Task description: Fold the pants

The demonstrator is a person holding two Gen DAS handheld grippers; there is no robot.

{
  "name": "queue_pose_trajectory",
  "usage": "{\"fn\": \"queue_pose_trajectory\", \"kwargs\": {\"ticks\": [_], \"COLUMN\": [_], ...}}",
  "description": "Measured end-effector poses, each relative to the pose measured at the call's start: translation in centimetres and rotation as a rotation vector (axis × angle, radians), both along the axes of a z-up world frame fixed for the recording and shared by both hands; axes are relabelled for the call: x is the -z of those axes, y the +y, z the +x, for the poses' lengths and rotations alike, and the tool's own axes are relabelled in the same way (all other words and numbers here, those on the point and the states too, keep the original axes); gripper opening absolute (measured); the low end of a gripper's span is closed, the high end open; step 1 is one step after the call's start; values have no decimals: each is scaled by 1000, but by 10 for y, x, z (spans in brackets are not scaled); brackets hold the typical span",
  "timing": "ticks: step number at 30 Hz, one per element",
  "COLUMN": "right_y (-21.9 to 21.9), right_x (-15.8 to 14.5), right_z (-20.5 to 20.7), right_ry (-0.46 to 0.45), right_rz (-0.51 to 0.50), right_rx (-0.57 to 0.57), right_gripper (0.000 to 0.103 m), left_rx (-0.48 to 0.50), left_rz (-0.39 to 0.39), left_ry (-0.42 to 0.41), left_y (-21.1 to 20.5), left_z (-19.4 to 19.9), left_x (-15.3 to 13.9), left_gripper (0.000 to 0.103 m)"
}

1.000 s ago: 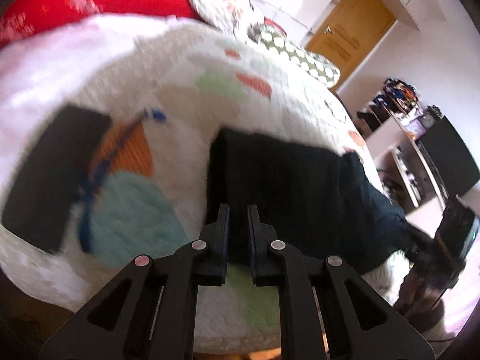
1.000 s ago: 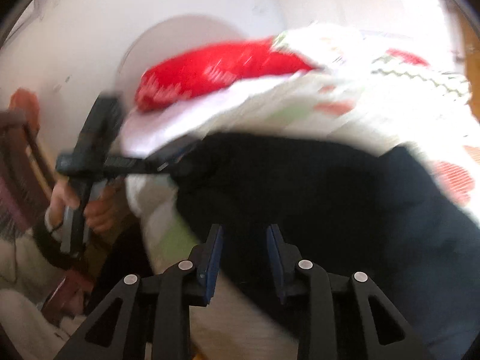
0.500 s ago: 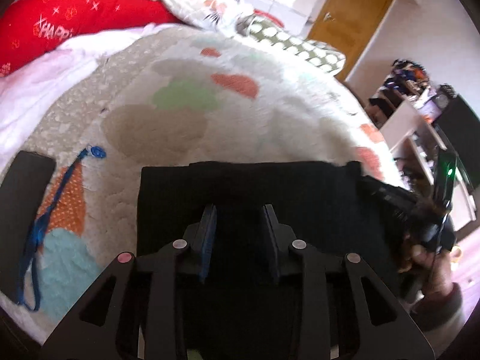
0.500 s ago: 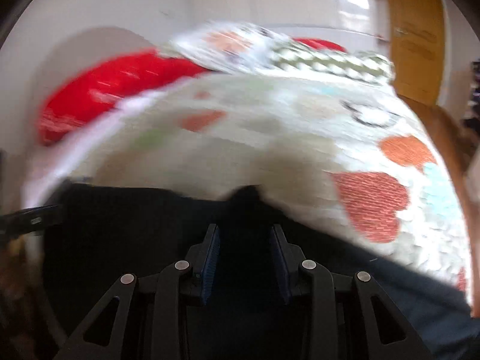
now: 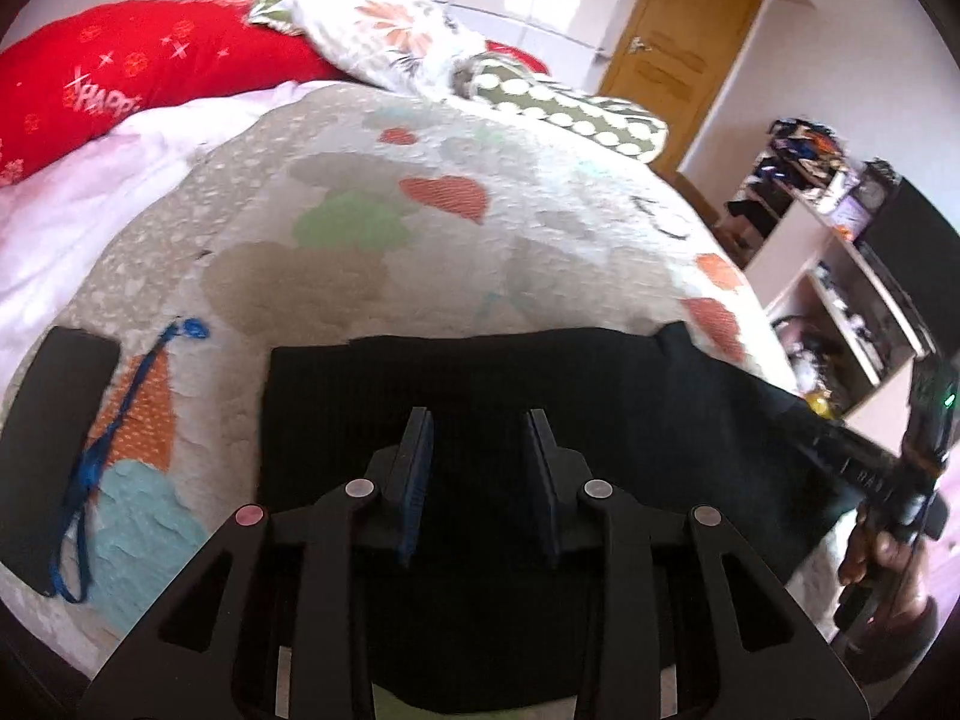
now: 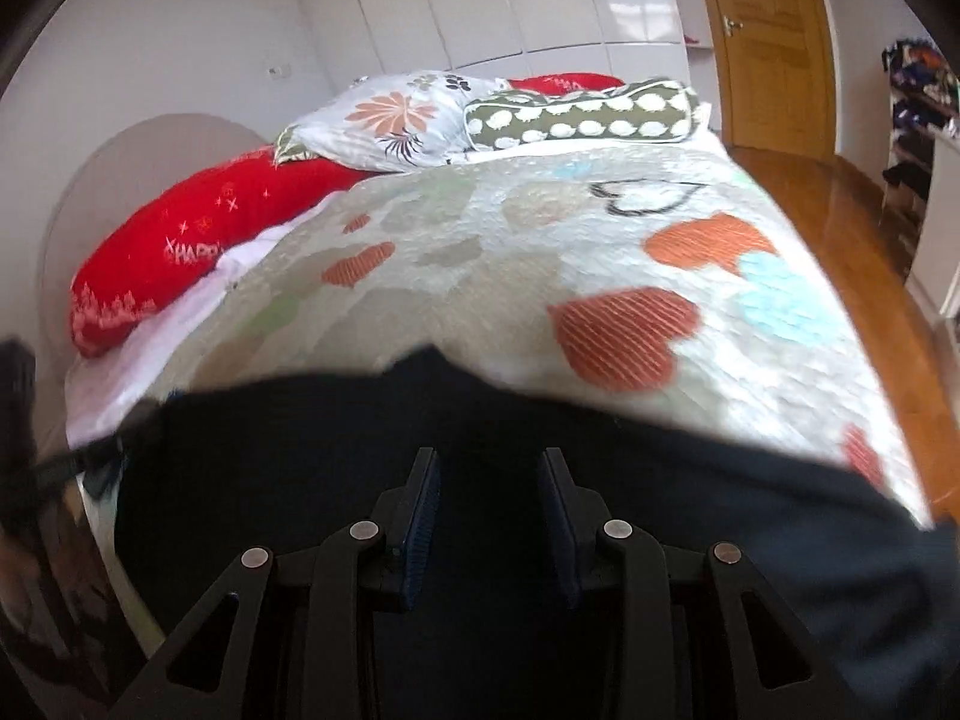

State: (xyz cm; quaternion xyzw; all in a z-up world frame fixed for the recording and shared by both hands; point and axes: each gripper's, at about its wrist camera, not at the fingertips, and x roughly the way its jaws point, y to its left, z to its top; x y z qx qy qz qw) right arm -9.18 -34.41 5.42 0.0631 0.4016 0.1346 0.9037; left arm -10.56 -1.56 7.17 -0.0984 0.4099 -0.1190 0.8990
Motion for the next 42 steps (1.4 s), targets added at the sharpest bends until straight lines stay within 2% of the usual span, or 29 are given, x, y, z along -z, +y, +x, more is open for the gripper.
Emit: {"fn": "queue_pose_trajectory", "kwargs": {"ticks": [4, 7, 11, 13, 15, 16, 19, 20, 21, 22, 24, 27, 32, 34, 36, 38, 42], "right_y": [-30, -67, -102, -126, -146, -150, -165, -169, -171, -175, -176, -181, -187, -196, -202, -208, -200], "right_x": [29, 21, -5, -11, -9, -7, 12, 21, 24, 25, 14, 9, 38, 31, 19, 7, -1], "right_z": [-2, -1, -17, -26, -29, -26, -17, -13, -12, -13, -19, -15, 7, -3, -20, -40, -72], "right_ry": [26, 34, -38, -47, -35, -25, 49, 89, 96, 85, 26, -9, 88, 59, 23, 6, -22], "right_rz": [-181, -4, -35, -62, -90, -93, -63, -36, -1, 68, 56, 69, 101, 119, 67, 33, 80], "right_rx": [97, 177, 279, 335, 391, 402, 382, 372, 361, 344, 354, 387, 396, 429, 482, 509, 440], "right_gripper": [33, 33, 34, 44, 57, 59, 59, 56, 34, 23, 20, 20, 22, 34, 41, 42, 42], "left_rx": [17, 8, 48, 85, 118, 137, 190, 203, 212, 223, 243, 251, 243, 245, 252, 269, 307], "left_rz": [28, 18, -19, -21, -23, -26, -19, -15, -9, -1, 9, 9, 11, 6, 4, -7, -26], "left_ry": [65, 105, 58, 38, 41, 47, 61, 66, 75, 87, 97, 91, 108, 116, 110, 99, 75], "left_y": [-13, -17, -28, -41, -56, -67, -96, -104, -111, -118, -130, -140, -151, -152, -153, -156, -169], "left_z": [8, 11, 6, 6, 10, 14, 22, 25, 26, 29, 31, 34, 39, 38, 34, 30, 27], "left_x": [18, 25, 6, -1, -2, -1, 5, 7, 10, 13, 16, 16, 23, 25, 23, 18, 10], "left_gripper": [30, 30, 30, 32, 46, 46, 46, 46, 46, 46, 46, 46, 46, 46, 46, 46, 46]}}
